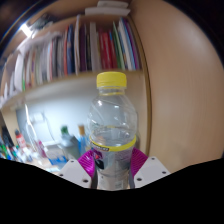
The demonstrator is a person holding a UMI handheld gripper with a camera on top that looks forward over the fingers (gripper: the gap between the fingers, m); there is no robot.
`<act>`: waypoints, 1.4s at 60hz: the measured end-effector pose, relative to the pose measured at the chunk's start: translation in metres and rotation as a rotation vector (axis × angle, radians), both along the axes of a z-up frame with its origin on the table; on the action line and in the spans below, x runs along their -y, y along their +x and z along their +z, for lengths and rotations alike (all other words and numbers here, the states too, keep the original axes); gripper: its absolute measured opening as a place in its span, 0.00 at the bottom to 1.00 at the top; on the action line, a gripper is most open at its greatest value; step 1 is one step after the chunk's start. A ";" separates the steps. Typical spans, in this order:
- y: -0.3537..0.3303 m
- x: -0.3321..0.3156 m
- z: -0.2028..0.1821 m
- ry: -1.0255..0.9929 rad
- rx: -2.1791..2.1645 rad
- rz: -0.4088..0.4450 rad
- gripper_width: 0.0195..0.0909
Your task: Pour water
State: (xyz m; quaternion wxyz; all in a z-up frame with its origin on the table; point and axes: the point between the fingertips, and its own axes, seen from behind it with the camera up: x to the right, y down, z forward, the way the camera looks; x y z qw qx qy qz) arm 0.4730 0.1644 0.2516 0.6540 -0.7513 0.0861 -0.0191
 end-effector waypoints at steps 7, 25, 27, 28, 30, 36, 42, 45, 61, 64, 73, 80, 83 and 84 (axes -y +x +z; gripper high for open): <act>0.034 -0.001 -0.098 -0.109 0.030 -0.039 0.34; 0.043 -0.003 -0.186 -0.128 0.099 -0.052 0.40; 0.042 -0.003 -0.188 -0.117 0.107 -0.044 0.40; 0.042 -0.001 -0.185 -0.104 0.109 -0.043 0.40; 0.042 0.000 -0.184 -0.091 0.098 -0.044 0.40; 0.043 0.000 -0.186 -0.072 0.066 -0.039 0.40; 0.044 0.000 -0.184 -0.081 0.073 -0.042 0.43; 0.044 0.000 -0.183 -0.090 0.073 -0.042 0.49; 0.021 0.046 -0.207 -0.318 -0.057 0.018 0.91; 0.021 0.063 -0.203 -0.326 -0.042 0.006 0.90; 0.018 0.127 -0.189 -0.348 -0.001 -0.045 0.90; -0.003 0.186 -0.167 -0.359 -0.049 -0.055 0.90; -0.015 0.213 -0.155 -0.358 -0.059 -0.059 0.90; -0.019 0.222 -0.150 -0.356 -0.057 -0.060 0.90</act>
